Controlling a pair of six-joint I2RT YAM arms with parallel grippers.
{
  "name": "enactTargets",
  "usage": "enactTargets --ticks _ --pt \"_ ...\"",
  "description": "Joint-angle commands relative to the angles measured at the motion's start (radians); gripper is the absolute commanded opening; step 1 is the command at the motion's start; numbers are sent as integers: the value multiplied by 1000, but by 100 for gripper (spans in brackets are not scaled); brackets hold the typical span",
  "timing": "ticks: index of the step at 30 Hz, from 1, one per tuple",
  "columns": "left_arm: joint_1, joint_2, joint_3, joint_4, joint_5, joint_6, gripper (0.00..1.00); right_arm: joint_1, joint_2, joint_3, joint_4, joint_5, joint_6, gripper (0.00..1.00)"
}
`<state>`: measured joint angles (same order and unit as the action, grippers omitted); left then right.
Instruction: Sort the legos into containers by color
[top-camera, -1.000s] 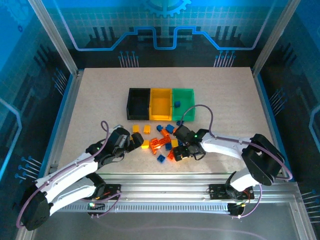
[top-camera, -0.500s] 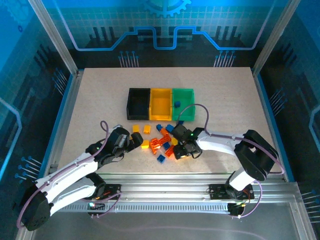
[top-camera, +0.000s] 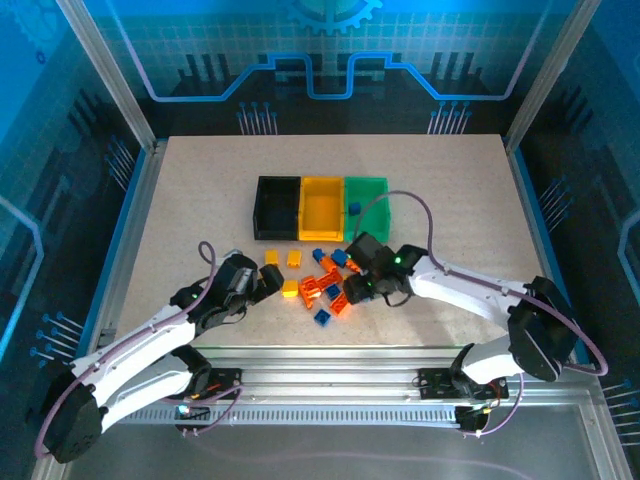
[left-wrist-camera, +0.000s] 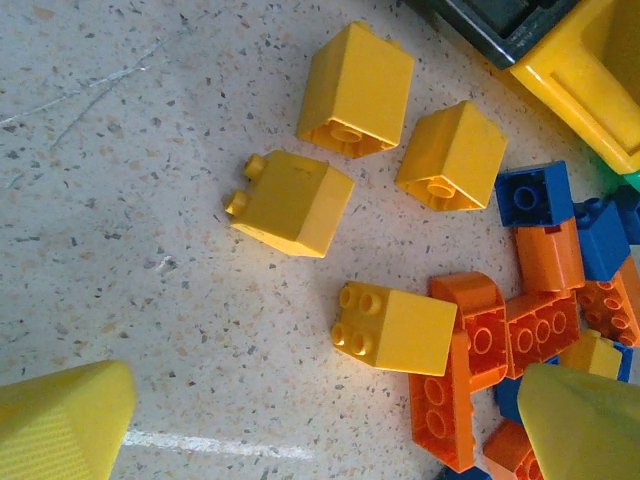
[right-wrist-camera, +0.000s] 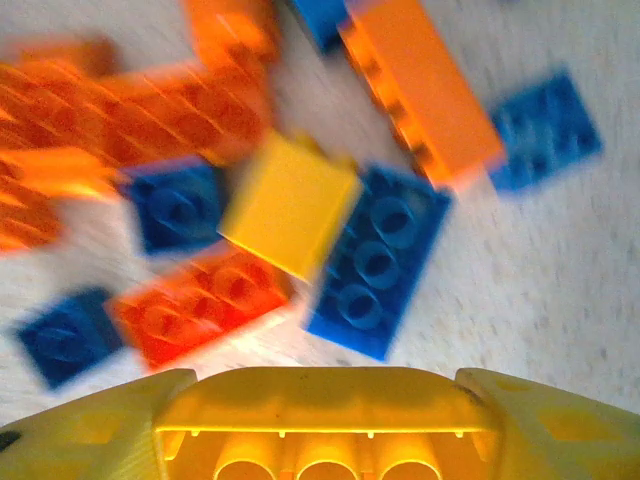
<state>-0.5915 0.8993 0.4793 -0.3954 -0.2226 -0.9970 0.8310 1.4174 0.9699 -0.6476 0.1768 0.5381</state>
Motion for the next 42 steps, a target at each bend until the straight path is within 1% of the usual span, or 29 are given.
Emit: enactTargets --ticks 1,5,9,15,18,22,25,27,30,34,36,42 --pt "10 -30 -13 -22 -19 -24 99 9 64 184 16 -41 -53 60" --pt "11 -52 -27 -24 0 -28 99 4 271 448 55 -71 -78 60" --pt "14 -77 -36 -36 12 -29 99 -14 495 722 45 -119 -74 60" --pt "18 -113 -50 -49 30 -28 99 -54 812 1103 -20 -172 -40 60" --pt "20 -123 -49 -58 36 -20 99 -66 947 1262 -66 -180 -29 61" --pt "22 -132 -54 -65 37 -13 99 -83 1054 1413 -100 -187 -11 65" --pt "22 -133 -56 -63 40 -10 99 -95 1098 1494 -125 -194 9 73" --pt "23 -133 -53 -62 41 -8 99 -100 1105 1516 -124 -207 20 82" --pt "23 -133 -46 -62 42 -4 99 -101 1085 1521 -116 -208 20 88" --pt "22 -133 -33 -65 42 4 99 -102 1011 1484 -122 -193 16 89" --pt "23 -132 -21 -69 40 14 99 -99 932 1388 -90 -179 14 88" --pt "24 -122 41 -83 22 63 99 -105 581 920 98 -148 47 80"
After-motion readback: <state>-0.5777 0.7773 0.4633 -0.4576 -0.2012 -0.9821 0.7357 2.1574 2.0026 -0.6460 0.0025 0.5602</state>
